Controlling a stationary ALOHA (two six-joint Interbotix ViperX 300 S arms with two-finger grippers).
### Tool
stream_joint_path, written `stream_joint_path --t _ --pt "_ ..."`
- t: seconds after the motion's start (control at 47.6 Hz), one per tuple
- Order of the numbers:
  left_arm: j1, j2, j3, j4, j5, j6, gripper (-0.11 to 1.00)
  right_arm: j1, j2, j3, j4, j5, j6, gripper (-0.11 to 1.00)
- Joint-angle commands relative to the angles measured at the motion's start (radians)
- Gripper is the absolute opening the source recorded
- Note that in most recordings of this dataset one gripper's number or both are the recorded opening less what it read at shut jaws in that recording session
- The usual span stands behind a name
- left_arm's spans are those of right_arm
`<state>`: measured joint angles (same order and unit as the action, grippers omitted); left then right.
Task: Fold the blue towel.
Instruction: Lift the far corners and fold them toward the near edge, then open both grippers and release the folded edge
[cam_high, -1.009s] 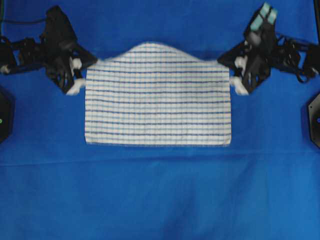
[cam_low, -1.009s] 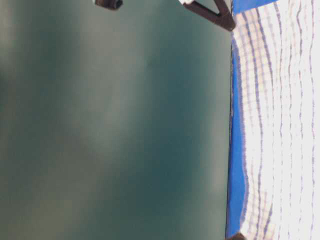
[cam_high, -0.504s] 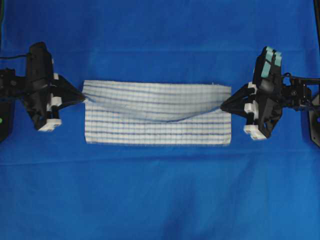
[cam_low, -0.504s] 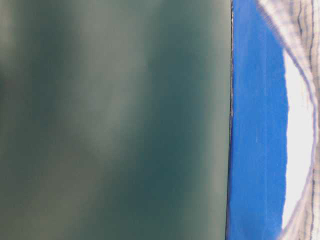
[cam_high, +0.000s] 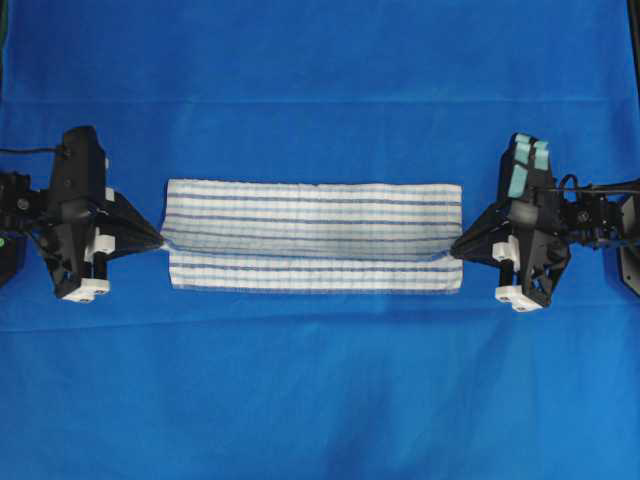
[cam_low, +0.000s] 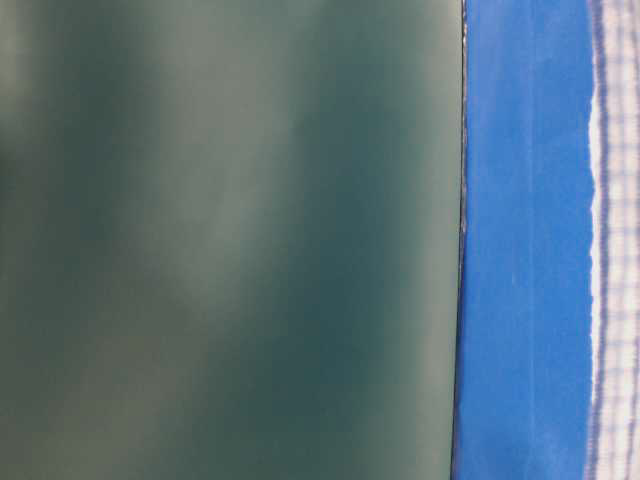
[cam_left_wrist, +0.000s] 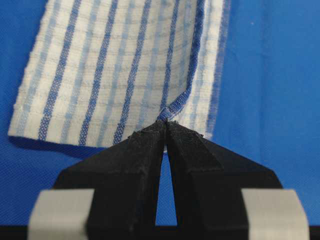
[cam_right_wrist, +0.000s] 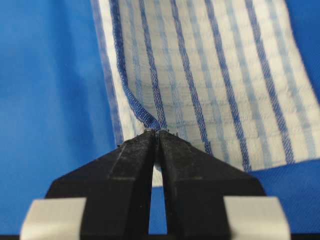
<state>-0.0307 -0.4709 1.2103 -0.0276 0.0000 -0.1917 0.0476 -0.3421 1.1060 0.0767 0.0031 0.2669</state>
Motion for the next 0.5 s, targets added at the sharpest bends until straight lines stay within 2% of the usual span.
stream_joint_path --t 0.0,0.252,0.315,0.378,0.483 --pt "-0.008 0.017 -0.028 -0.002 -0.009 0.002 0.03 0.008 0.009 -0.025 0.005 0.005 0.002 0.05" --pt "-0.009 0.048 -0.046 -0.002 -0.025 0.002 0.03 0.021 0.038 -0.048 0.006 0.014 0.002 0.05" --pt "-0.008 0.055 -0.048 -0.002 -0.025 0.002 0.06 0.026 0.04 -0.049 0.006 0.014 0.002 0.05" --pt "-0.009 0.055 -0.049 -0.002 -0.023 0.002 0.16 0.028 0.04 -0.049 0.008 0.014 0.003 0.05" --pt "-0.009 0.048 -0.049 -0.002 -0.021 0.006 0.41 0.028 0.038 -0.049 0.017 0.02 0.012 0.06"
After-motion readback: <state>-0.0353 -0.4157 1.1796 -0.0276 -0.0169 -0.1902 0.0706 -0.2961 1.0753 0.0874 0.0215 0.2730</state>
